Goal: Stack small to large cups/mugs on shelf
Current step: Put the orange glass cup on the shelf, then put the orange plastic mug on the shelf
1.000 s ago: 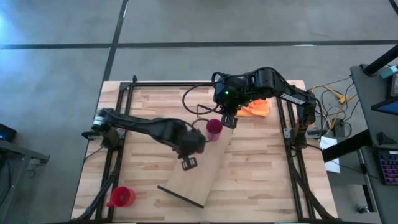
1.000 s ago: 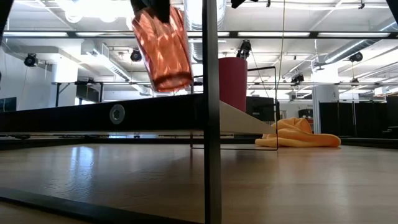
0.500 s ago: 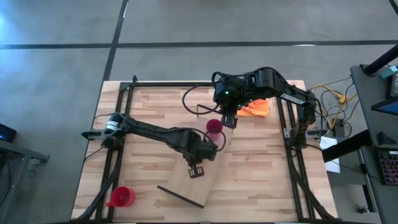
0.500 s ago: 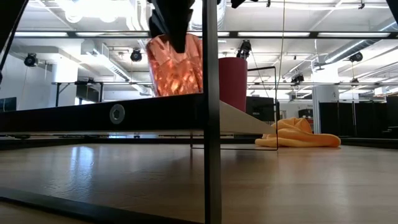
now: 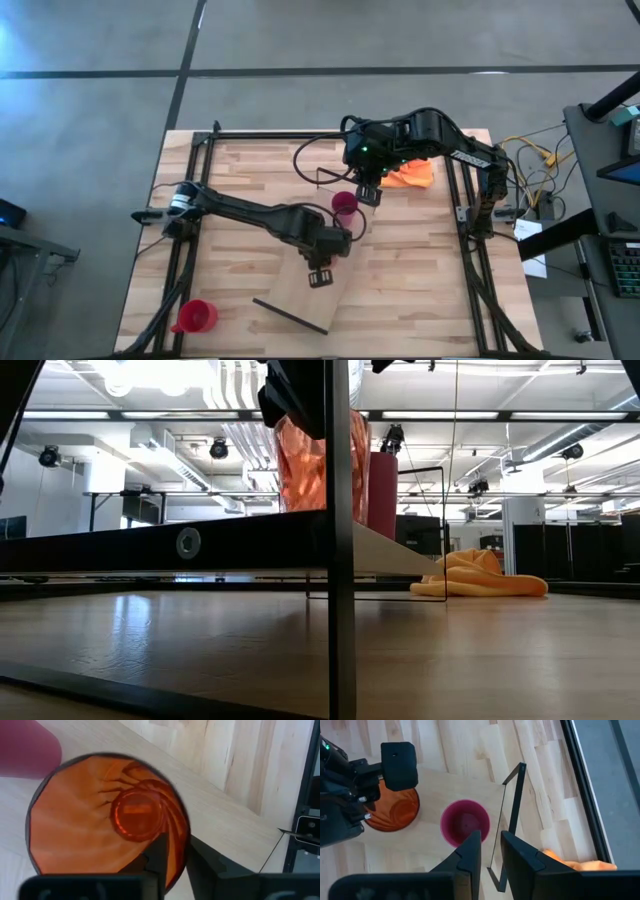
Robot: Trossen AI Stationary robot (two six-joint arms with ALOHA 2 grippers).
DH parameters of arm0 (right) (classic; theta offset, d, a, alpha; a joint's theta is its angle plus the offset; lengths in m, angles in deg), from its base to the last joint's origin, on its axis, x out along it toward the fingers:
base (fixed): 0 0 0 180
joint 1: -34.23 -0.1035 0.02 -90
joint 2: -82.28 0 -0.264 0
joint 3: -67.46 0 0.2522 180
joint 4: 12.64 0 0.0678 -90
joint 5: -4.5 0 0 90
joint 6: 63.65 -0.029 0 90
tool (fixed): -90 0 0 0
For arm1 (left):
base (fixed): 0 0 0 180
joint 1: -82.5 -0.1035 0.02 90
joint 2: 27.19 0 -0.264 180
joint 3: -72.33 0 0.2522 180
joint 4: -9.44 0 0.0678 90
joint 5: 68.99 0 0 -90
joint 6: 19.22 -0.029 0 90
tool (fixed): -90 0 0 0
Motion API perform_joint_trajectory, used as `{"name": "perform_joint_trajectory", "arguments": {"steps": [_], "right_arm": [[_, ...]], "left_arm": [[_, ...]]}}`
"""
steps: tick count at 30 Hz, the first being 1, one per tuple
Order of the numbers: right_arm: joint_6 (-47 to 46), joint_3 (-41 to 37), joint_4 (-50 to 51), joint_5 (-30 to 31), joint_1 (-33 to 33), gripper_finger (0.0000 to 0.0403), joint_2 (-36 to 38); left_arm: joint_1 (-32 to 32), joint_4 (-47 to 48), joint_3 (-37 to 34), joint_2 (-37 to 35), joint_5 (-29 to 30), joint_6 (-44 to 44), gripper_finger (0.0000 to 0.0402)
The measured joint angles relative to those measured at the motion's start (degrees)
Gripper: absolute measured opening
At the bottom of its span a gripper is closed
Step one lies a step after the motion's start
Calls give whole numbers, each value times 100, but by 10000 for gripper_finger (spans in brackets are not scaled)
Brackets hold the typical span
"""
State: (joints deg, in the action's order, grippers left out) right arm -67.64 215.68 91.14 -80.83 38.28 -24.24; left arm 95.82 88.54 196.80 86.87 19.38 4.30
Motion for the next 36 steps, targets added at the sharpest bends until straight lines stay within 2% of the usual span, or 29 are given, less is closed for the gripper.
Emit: {"name": "perform_joint_trajectory", "arguments": {"steps": [6,11,15,20,23,27,32,36], "right_arm": [[5,0,0,0,0,68,0],[16,0,0,0,0,68,0],[16,0,0,-2,-1,68,0],[16,0,0,-2,-2,68,0],[16,0,-2,-4,0,68,0],[16,0,-2,-3,0,68,0],[16,0,-2,-3,0,68,0],[147,0,-2,-3,0,68,0]], "left_arm": [[-2,-16,25,0,2,2,83],[-24,-28,101,-13,-9,11,86],[-22,35,161,-175,-241,15,86],[-11,655,346,-524,-208,439,86],[0,1472,584,-797,-126,1211,86],[207,2472,759,-1226,-233,2786,86],[804,2474,670,-1659,-501,4375,86],[1531,2463,560,-1770,-544,4856,86]]}}
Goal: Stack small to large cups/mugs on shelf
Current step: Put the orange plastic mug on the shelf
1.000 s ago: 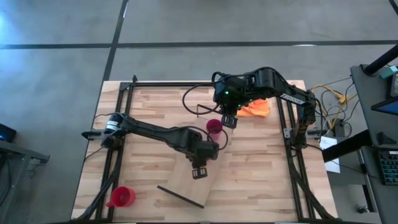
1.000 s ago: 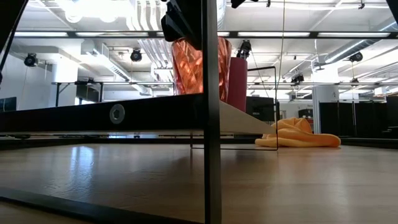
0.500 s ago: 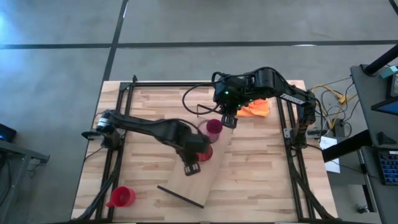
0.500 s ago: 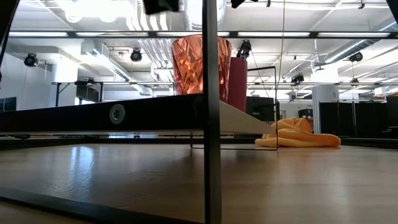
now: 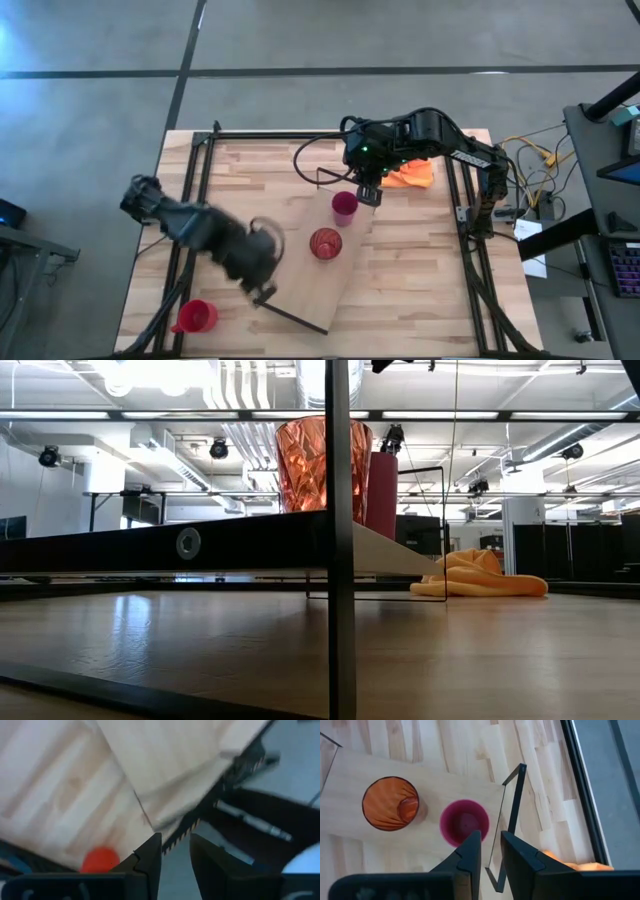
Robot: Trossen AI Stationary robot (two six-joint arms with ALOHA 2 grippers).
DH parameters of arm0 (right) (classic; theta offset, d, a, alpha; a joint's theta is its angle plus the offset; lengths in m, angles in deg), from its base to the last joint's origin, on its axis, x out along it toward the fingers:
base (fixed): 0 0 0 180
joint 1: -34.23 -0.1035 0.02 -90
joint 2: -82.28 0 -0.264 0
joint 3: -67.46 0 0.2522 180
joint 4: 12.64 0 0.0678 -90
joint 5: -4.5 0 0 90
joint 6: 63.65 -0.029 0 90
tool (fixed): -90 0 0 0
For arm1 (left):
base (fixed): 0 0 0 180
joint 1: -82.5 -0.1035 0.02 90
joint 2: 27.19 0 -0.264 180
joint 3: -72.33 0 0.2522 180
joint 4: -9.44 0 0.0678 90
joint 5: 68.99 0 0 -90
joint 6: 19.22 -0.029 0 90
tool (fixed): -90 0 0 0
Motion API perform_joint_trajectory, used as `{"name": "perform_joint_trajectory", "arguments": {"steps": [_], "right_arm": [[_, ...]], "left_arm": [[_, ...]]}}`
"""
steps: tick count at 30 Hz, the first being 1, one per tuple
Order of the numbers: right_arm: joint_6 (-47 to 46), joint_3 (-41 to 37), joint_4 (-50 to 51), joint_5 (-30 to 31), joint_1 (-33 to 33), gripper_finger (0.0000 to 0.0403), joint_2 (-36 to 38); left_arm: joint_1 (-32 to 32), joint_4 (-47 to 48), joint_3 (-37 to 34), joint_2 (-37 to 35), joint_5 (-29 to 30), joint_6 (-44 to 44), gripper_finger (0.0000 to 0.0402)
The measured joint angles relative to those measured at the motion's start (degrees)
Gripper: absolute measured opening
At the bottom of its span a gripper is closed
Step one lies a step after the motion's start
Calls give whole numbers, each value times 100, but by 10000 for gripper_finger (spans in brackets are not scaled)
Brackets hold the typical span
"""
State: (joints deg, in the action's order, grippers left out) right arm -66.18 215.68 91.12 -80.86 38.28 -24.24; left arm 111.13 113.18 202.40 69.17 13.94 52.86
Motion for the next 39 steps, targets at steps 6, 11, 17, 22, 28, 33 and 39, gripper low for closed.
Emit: {"name": "perform_joint_trajectory", "arguments": {"steps": [6,11,17,22,28,33,39], "right_arm": [[75,0,0,0,0,68,0],[268,0,0,-2,0,68,0],[414,0,2,-2,0,68,-7],[414,0,2,-2,-4,68,-7],[418,0,2,-2,-2,68,-7],[414,0,1,-4,-4,68,-7],[414,0,2,-4,-4,68,-7]], "left_arm": [[1157,3,-541,-3,-125,1998,86],[2142,-80,-1075,-19,-93,4921,86],[2630,-1084,-1507,28,-79,5748,86],[2622,-1498,-2121,30,12,5748,86],[2662,-1550,-2886,-82,-7,5640,86],[2680,-1675,-3544,-453,-20,5644,86],[2677,-3193,-4560,-942,-20,5655,86]]}}
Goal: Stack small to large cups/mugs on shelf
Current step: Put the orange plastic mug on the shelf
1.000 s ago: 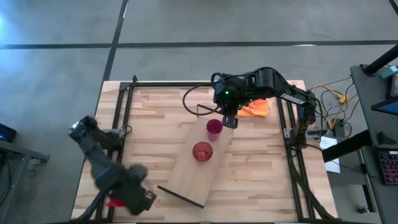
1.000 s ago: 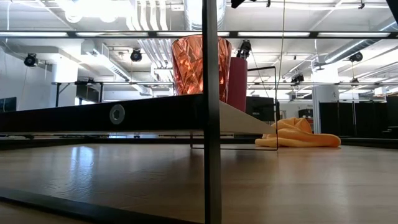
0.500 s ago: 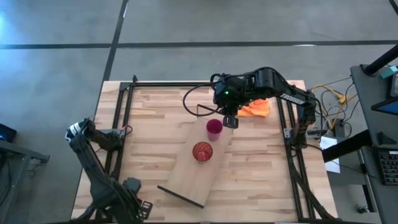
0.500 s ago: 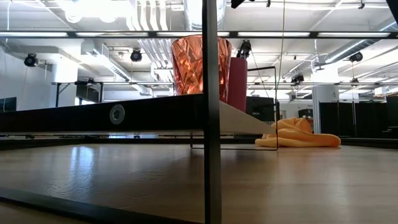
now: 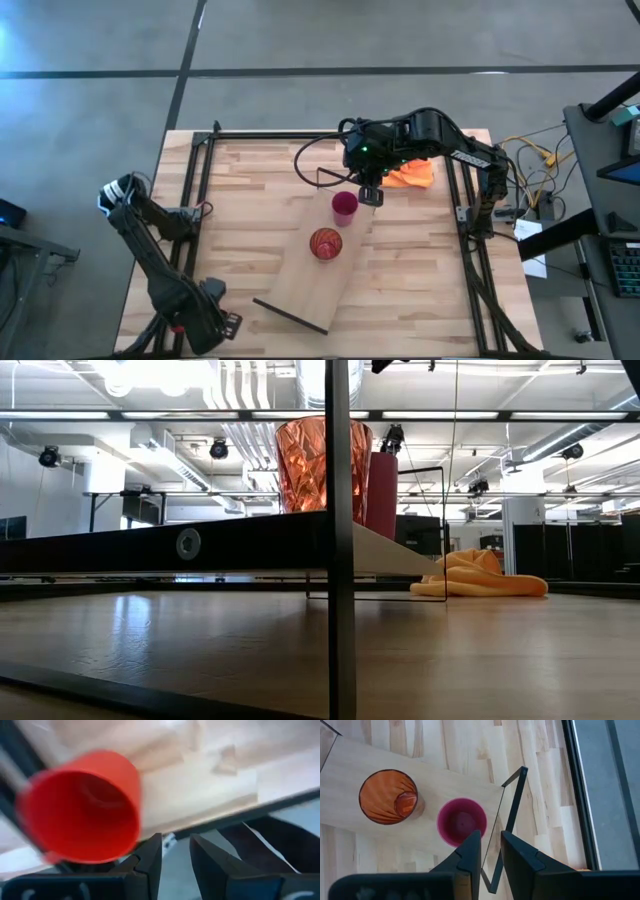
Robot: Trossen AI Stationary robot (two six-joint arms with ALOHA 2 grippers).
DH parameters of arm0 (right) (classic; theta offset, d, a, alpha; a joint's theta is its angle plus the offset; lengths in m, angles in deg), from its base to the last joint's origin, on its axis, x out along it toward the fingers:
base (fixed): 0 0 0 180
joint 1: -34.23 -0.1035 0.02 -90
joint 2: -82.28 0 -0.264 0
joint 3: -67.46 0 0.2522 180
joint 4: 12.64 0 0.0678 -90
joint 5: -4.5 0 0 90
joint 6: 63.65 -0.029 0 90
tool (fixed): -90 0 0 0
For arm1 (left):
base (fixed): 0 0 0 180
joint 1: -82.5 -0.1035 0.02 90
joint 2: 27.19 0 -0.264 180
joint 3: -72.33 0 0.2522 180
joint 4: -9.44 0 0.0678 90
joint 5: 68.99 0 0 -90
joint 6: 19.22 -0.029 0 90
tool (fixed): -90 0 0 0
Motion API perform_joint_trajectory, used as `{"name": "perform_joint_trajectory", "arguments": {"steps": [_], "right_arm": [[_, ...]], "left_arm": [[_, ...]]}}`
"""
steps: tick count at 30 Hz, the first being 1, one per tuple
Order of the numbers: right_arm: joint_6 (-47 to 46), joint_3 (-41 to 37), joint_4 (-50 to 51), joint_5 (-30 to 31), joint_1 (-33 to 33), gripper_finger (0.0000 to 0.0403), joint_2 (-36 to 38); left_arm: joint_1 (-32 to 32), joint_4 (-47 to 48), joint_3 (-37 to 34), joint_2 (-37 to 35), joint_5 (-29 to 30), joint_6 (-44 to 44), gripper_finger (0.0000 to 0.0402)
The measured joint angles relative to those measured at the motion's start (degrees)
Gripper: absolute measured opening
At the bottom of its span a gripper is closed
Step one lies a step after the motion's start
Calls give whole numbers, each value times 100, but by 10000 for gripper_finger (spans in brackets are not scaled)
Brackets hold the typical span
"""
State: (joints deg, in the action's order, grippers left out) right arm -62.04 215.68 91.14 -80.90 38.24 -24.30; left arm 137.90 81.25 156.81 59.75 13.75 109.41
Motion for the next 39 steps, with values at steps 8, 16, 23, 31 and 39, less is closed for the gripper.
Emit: {"name": "perform_joint_trajectory", "arguments": {"steps": [8,16,23,31,39], "right_arm": [[0,0,0,0,0,68,0],[39,0,0,0,0,68,-4],[45,0,0,0,0,68,-6],[58,0,0,0,0,68,-7],[55,0,0,0,0,68,-7]], "left_arm": [[7,-266,-401,-78,-636,188,86],[32,-91,-409,-70,-684,149,86],[28,-61,-474,130,-678,107,86],[26,-56,-482,174,-675,-10,74],[26,-60,-549,174,-675,-9,5]]}}
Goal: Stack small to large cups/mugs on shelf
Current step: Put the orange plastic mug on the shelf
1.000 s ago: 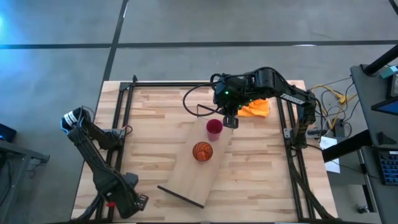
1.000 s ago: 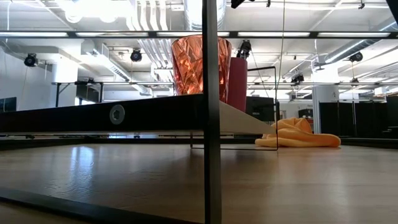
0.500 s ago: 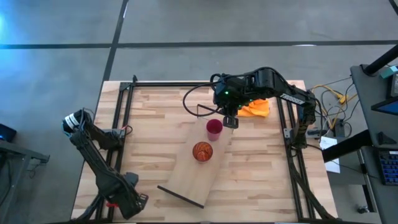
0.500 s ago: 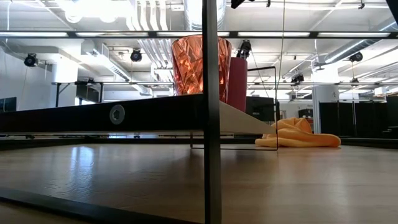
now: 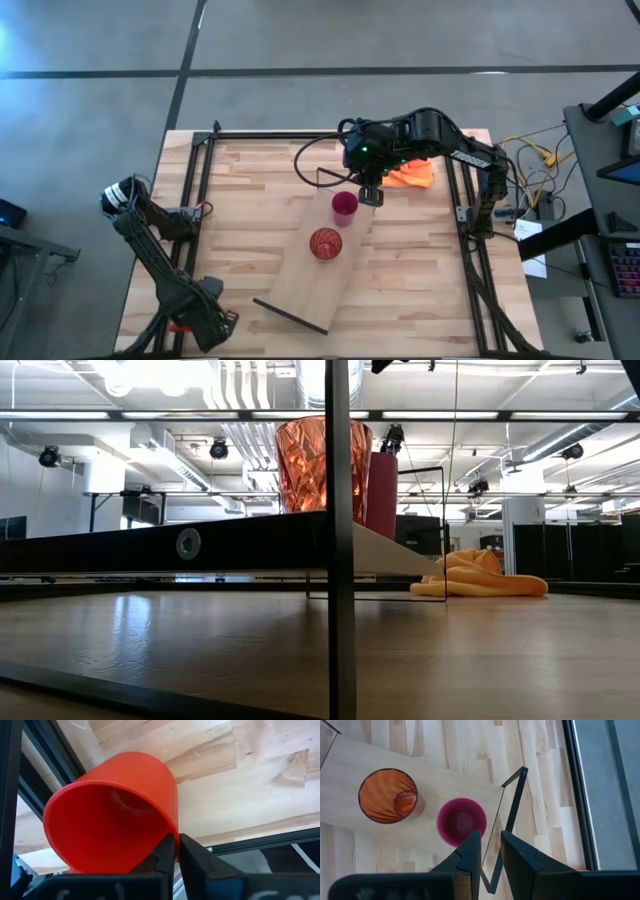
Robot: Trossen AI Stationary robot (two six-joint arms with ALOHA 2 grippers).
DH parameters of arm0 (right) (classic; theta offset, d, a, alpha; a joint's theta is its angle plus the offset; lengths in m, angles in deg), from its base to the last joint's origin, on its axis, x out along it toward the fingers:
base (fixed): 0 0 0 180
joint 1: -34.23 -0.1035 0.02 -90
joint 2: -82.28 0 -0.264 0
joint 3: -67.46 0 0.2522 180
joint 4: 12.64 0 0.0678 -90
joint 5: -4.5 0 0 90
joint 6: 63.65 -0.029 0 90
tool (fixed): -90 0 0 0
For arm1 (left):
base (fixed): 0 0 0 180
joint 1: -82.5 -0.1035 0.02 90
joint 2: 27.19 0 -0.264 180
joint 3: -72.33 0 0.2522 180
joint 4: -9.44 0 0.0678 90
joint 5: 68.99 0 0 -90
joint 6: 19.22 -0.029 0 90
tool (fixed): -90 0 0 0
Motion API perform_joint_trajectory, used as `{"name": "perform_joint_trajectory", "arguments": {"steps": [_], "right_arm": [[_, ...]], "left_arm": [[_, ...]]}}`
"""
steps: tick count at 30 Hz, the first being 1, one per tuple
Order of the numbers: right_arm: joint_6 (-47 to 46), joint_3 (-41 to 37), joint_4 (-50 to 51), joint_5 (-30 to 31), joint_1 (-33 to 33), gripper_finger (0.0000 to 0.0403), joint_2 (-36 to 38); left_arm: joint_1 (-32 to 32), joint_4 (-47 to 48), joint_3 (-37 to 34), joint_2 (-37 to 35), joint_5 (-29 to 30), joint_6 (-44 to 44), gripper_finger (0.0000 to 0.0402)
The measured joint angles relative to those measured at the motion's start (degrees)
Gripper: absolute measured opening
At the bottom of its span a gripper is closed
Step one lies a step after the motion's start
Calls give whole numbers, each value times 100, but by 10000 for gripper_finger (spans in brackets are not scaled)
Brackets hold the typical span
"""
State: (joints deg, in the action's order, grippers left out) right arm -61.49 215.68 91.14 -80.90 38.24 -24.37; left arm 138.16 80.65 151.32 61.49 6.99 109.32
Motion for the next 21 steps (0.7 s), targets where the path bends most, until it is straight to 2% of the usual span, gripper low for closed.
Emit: {"name": "perform_joint_trajectory", "arguments": {"steps": [6,12,18,21], "right_arm": [[0,0,0,0,2,68,0],[-4,0,0,2,2,68,0],[-114,0,0,0,0,68,1],[-320,0,0,0,0,68,1]], "left_arm": [[-101,-125,87,-106,2,-28,2],[-431,91,672,-324,15,-300,1],[-1011,1523,1846,-280,133,-1387,0],[-1407,2441,2591,-242,472,-2185,0]]}}
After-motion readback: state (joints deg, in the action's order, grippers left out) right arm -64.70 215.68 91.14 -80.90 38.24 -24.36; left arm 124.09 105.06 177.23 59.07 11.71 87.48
